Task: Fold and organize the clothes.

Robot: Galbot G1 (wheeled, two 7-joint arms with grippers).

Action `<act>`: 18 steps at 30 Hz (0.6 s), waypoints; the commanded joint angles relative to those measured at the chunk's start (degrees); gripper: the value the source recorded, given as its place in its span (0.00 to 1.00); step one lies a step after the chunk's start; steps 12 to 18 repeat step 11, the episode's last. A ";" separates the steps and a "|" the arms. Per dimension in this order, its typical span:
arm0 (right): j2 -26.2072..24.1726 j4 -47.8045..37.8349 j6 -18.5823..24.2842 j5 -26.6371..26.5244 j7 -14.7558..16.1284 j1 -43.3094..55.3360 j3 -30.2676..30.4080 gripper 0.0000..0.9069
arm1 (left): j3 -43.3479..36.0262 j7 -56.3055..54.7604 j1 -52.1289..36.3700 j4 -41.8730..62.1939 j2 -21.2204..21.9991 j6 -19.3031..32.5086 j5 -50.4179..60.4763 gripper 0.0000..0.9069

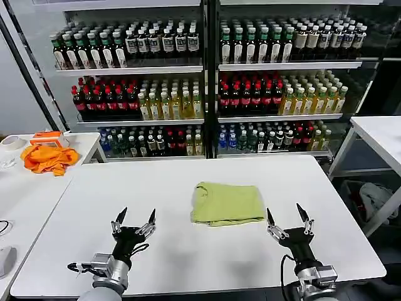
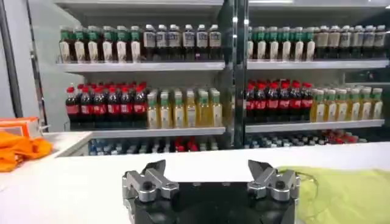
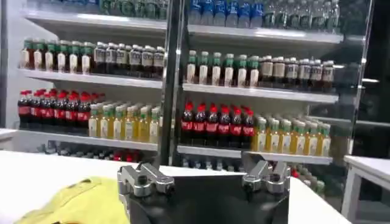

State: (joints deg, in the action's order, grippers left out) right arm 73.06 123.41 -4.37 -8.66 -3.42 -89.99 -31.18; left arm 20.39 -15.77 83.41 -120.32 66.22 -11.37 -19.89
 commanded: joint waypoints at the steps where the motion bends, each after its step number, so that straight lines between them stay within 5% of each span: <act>1: 0.50 3.95 1.43 2.06 0.17 -4.86 -1.37 1.00 | -0.07 0.92 1.64 -1.78 0.40 -0.21 0.51 1.00; 10: 1.99 4.24 2.60 0.13 -5.24 -4.66 -1.25 1.00 | -0.19 1.90 3.23 -3.32 -1.58 0.20 1.36 1.00; 18: 2.09 4.31 2.10 0.14 -5.51 -4.71 -1.13 1.00 | -0.05 1.98 3.39 -3.61 -1.61 0.12 1.35 1.00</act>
